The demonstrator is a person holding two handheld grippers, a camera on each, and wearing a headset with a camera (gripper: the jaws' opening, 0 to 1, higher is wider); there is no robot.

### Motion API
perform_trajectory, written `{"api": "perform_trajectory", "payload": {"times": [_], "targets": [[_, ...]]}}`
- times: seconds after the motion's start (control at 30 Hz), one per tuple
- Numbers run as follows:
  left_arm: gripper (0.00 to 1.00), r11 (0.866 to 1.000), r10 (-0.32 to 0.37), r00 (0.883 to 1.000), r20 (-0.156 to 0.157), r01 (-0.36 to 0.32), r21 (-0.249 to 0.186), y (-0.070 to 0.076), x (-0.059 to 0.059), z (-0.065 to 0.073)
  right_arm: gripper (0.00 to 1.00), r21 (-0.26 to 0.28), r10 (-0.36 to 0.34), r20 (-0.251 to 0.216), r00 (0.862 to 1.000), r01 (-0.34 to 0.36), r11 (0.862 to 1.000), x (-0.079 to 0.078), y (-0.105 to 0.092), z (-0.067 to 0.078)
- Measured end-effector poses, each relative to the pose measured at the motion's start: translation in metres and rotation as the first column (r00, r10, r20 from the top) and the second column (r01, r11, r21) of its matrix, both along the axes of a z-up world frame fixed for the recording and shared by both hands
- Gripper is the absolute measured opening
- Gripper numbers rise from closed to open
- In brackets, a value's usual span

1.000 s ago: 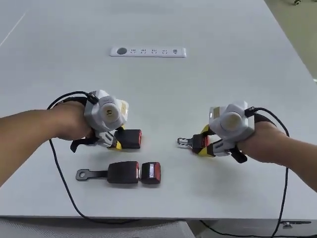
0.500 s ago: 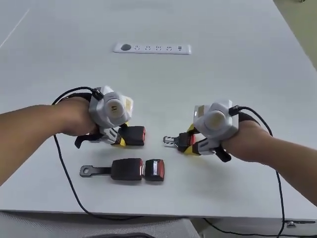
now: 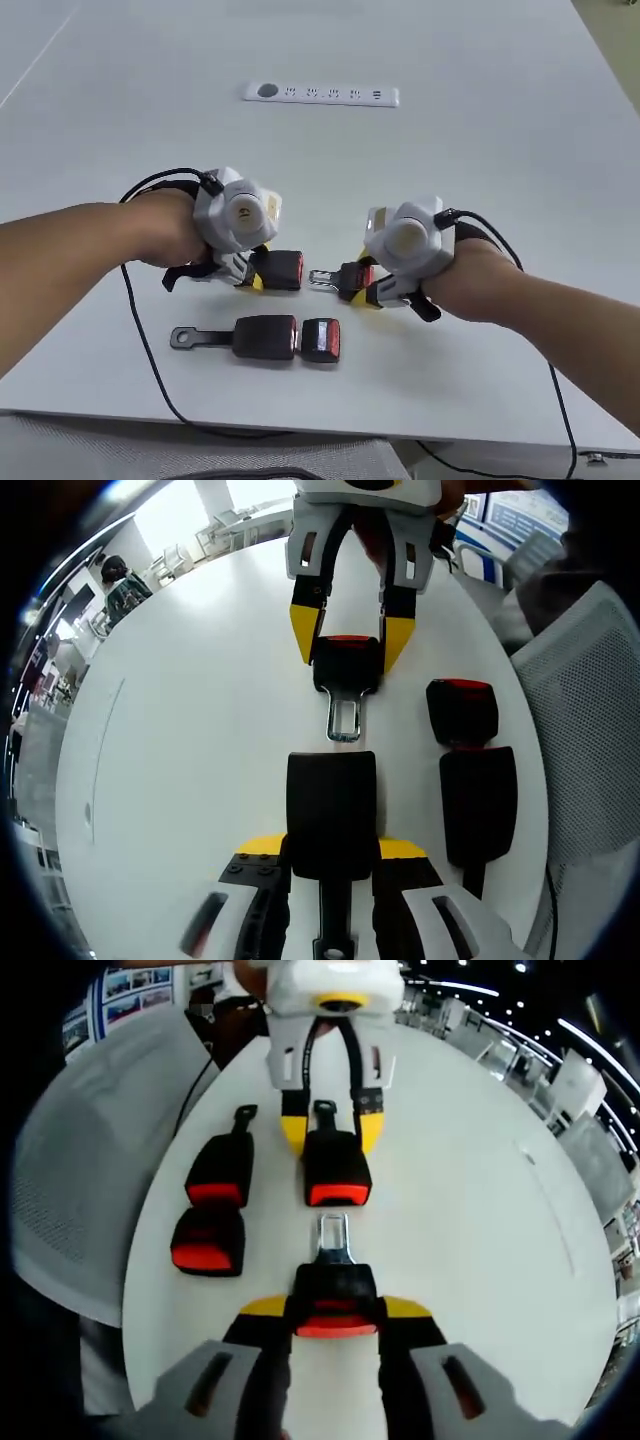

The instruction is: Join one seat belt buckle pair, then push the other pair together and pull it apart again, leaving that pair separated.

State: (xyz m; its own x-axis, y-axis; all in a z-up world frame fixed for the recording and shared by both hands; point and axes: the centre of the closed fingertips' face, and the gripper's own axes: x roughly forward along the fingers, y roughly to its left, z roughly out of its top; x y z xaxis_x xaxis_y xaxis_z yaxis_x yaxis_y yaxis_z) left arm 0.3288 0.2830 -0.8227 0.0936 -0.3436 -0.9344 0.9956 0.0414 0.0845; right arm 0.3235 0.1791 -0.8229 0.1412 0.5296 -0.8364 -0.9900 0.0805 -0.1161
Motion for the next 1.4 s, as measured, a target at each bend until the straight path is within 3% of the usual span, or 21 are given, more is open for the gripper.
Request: {"api": "perform_trajectory", "payload": {"times": [0.27, 0.63, 1.13, 1.4], "targets": [[0.31, 1.0, -0.003, 1.0, -0.004, 0.003, 0.003, -0.001, -0.001, 0.0, 0.32, -0.005, 0.006, 0.005, 1.0, -0.006, 1.0, 0.003, 0.007, 0.0], [0.31, 1.0, 0.002, 1.0, -0.011, -0.002, -0.003, 0.0, 0.0, -0.001, 0.32, -0.024, 0.043, 0.053, 0.998, -0.042, 0.999, 0.006, 0.014, 0.002], [0.31, 1.0, -0.008, 1.0, -0.007, 0.008, -0.017, -0.003, -0.001, -0.001, 0.31, 0.013, 0.045, 0.025, 0.999, -0.046, 0.999, 0.007, 0.025, 0.0], [0.31, 1.0, -0.019, 1.0, -0.015, 0.019, 0.001, -0.003, -0.001, -0.001, 0.3, 0.014, 0.045, 0.026, 0.999, -0.046, 0.999, 0.008, 0.027, 0.0]]}}
